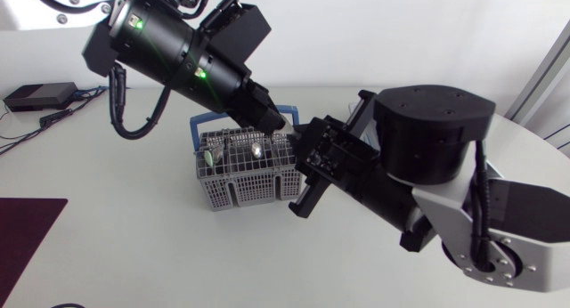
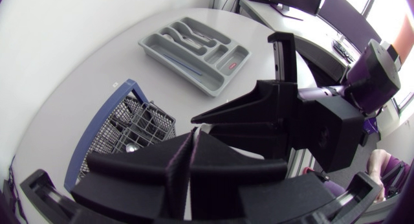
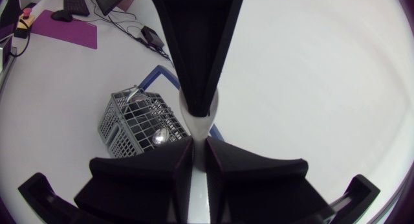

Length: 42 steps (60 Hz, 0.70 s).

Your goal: Unload the cutlery basket into the drawer organizer.

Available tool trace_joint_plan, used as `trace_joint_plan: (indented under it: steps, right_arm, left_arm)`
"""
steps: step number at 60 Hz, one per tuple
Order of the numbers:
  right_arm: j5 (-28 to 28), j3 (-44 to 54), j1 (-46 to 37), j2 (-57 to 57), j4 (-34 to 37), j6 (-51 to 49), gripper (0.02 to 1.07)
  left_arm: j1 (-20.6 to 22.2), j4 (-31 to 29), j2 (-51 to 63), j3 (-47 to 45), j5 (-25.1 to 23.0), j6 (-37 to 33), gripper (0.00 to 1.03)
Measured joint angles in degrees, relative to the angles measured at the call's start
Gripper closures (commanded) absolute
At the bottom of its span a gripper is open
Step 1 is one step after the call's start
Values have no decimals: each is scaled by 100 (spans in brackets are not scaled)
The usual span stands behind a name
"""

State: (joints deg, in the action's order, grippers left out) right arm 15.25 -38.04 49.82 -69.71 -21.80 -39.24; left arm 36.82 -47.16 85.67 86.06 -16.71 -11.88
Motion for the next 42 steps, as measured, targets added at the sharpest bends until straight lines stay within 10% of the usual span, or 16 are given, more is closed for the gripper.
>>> trace_joint_plan:
  steps: [12,26,42]
  right_arm:
    - [-114,59,0,461,446,0,101]
    - [-1058,498,-776,1185,1093,0,101]
    - [-3484,741,-3469,1246,1722,-844,101]
  left_arm:
    - [11,-33,11,481,-96,199,17]
    - [-227,101,11,1121,-105,286,16]
    - [-719,96,166,883,-103,-37,15]
